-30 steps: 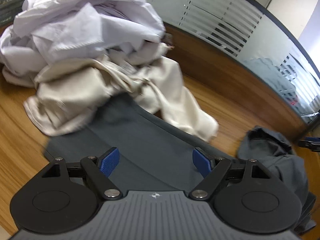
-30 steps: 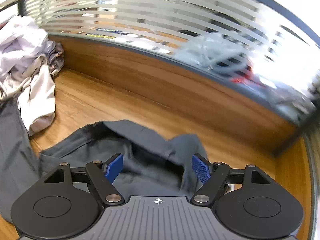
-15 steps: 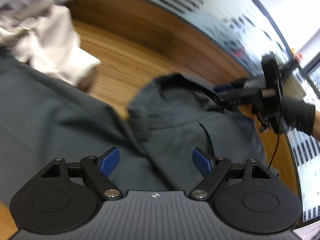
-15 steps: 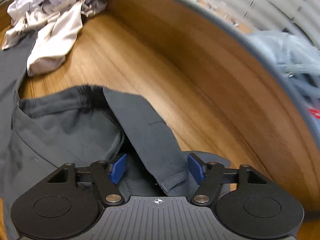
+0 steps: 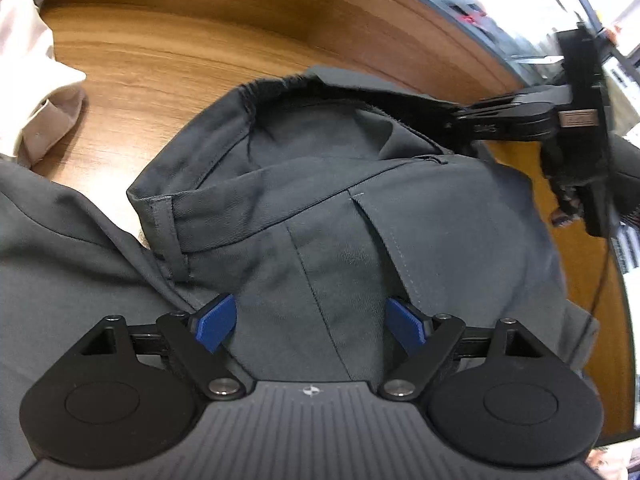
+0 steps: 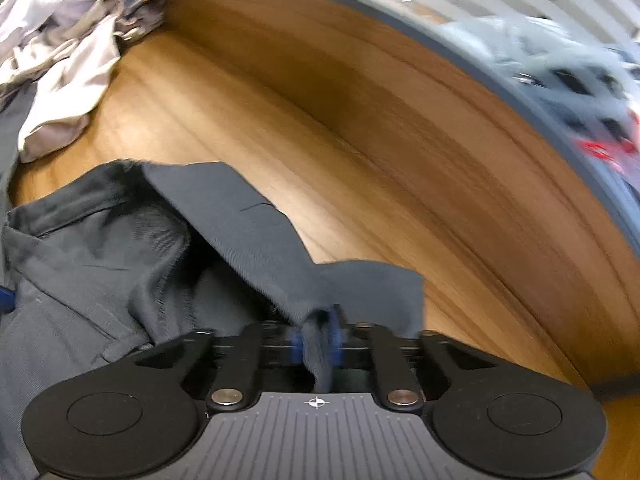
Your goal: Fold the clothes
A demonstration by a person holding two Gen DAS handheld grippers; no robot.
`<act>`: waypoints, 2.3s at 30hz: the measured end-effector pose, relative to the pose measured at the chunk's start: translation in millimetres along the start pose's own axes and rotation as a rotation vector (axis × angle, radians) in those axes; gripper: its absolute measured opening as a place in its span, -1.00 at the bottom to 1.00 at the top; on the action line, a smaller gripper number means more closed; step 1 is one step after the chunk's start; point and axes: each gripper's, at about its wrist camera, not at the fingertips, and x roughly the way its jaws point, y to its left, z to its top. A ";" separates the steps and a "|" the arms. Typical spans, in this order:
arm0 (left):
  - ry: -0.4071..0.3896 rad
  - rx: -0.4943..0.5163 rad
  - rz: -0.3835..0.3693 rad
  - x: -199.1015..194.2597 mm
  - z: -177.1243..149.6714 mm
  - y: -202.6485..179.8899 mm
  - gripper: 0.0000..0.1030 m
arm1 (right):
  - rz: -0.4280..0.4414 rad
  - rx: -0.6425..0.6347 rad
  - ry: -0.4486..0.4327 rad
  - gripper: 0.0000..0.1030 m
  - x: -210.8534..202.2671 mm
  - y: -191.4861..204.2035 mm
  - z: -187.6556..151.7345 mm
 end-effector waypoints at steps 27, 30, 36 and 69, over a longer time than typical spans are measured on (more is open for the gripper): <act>-0.468 -0.361 0.527 -169.3 -14.7 191.1 -0.97 | 0.224 0.172 -0.219 -0.90 -114.4 145.0 30.4; -0.503 -0.381 0.598 -210.8 -12.9 250.4 -0.97 | 0.325 0.185 -0.223 -0.90 -108.3 201.3 48.1; -0.550 -0.188 0.725 -286.6 18.8 326.9 -0.97 | 0.537 0.263 -0.257 -0.90 -102.9 310.7 97.9; -0.541 0.924 -0.146 -12.4 152.5 -206.1 -0.96 | -0.177 1.552 -0.425 -0.91 -258.7 169.6 -301.4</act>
